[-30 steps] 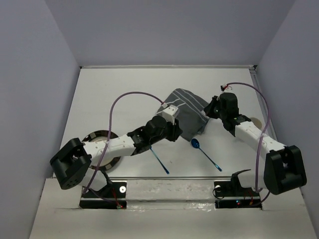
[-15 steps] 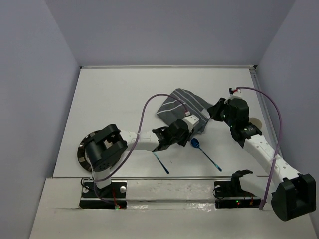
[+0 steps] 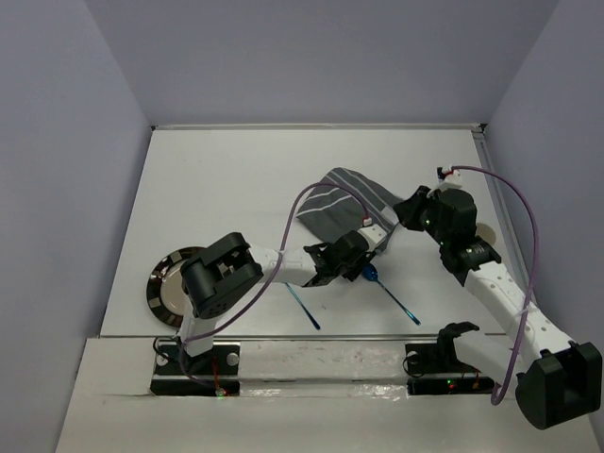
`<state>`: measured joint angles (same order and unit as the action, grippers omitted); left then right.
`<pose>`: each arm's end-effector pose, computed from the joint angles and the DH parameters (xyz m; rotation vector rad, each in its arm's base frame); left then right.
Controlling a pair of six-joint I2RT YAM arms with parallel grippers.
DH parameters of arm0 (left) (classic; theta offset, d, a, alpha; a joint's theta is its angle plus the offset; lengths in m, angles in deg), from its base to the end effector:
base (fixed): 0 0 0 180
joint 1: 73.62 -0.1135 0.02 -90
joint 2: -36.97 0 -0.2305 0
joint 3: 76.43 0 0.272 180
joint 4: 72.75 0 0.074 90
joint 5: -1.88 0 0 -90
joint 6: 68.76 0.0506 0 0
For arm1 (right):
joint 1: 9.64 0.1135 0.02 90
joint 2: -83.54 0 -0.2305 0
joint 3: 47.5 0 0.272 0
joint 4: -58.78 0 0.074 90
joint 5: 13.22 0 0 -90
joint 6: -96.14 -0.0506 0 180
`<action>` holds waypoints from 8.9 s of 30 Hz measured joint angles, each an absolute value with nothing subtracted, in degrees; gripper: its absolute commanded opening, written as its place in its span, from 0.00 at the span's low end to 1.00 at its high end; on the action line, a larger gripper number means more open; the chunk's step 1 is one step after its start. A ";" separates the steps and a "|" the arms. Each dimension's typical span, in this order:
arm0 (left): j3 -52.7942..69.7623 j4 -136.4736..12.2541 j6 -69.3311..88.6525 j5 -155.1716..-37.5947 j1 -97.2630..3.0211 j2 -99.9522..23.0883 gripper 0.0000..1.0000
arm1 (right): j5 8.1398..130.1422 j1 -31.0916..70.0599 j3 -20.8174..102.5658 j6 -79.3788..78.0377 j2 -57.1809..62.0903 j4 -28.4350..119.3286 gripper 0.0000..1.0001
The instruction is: Set the dinner table for one person
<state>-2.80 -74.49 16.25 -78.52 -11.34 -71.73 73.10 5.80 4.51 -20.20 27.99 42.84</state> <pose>0.2028 -0.3679 0.1075 0.9601 1.9640 -0.4996 0.2675 0.0773 0.2453 0.1410 1.9439 0.5497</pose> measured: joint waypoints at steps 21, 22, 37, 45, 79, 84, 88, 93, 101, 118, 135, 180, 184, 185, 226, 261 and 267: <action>-0.25 -75.45 16.84 -75.50 -10.01 -75.05 0.28 | 72.29 5.80 3.63 -20.25 28.31 42.86 0.22; -0.20 -75.84 17.05 -74.95 -9.98 -75.34 0.13 | 72.29 5.80 3.63 -20.27 28.34 42.88 0.22; -8.88 -79.29 14.26 -67.13 -18.90 -65.22 0.00 | 71.72 5.80 3.63 -20.27 26.52 43.36 0.38; -12.20 -86.84 5.80 -72.46 -31.43 -53.74 0.00 | 70.37 5.91 3.78 -19.16 16.10 43.43 0.63; -23.50 -91.56 -2.31 -75.87 -41.50 -32.04 0.00 | 80.88 11.83 54.91 -3.83 -28.60 40.65 0.43; -27.11 -91.38 -3.60 -73.64 -41.94 -28.74 0.00 | 78.32 11.83 73.38 -0.62 -34.04 37.20 0.78; -29.95 -91.32 -4.93 -72.51 -43.34 -27.14 0.00 | 76.27 11.83 70.78 0.19 -33.28 36.13 0.70; -32.18 -91.27 -6.42 -71.74 -45.68 -26.64 0.00 | 76.22 11.39 53.53 -1.60 -28.80 33.29 0.38; -33.03 -92.71 -7.60 -72.24 -46.38 -26.57 0.00 | 76.03 11.11 28.94 -8.93 -17.50 35.98 0.55; -34.98 -94.55 -8.21 -74.23 -46.38 -26.38 0.00 | 76.57 11.04 28.18 -14.65 -20.19 41.42 0.51; -35.09 -95.21 -8.21 -74.56 -46.38 -26.38 0.00 | 75.50 11.04 28.18 -16.40 -20.97 41.73 0.18; -36.59 -96.74 -8.17 -73.25 -48.23 -26.27 0.00 | 80.62 9.08 30.12 -17.73 -23.27 41.31 0.65; -36.94 -96.67 -8.17 -73.29 -48.23 -26.16 0.00 | 79.68 9.08 30.43 -18.19 -24.62 42.86 0.52; -36.96 -96.69 -8.17 -73.29 -48.23 -26.16 0.00 | 79.44 9.08 30.45 -18.50 -24.67 43.23 0.49; -23.83 -94.57 -14.11 -78.10 -53.15 -13.74 0.00 | 84.73 9.10 33.34 -14.17 15.66 40.68 0.00; 6.57 -91.95 -20.95 -84.85 -65.41 -40.80 0.00 | 78.65 -1.54 92.46 -7.81 -22.44 27.26 0.00; -2.87 -100.04 -23.36 -88.05 -65.43 -34.22 0.36 | 73.60 -1.41 71.10 -8.69 -6.88 35.39 0.00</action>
<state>-2.87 -100.04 -23.36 -88.05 -65.43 -34.22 73.60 -1.41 71.10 -8.69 -6.88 35.39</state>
